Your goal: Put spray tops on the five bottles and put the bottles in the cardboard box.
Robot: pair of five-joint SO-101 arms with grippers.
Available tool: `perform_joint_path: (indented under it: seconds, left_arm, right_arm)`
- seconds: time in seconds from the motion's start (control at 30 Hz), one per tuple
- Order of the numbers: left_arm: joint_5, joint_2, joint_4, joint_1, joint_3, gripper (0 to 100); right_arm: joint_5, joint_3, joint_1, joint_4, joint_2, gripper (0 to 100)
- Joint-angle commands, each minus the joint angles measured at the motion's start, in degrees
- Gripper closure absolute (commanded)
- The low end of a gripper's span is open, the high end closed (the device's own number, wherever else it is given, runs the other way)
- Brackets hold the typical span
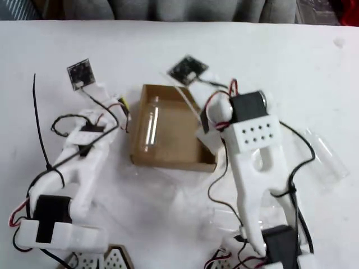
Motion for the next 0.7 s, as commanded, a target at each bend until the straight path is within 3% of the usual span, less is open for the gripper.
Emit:
perform_joint_path:
  seconds: [0.0,0.37,0.67]
  left_arm:
    - [-0.8,-0.6,-1.6,-0.6,-2.1,97]
    - [-1.1,-0.6,-1.3,-0.7,-2.1,97]
    - [-1.2,-5.3,2.3,-0.7,0.1,97]
  right_arm:
    - [7.7,7.3,4.0,1.5,-6.4,98.2]
    - [27.2,26.1,16.7,-1.1,-12.4,98.2]
    - [34.9,41.5,32.3,-20.4,-12.2,98.2]
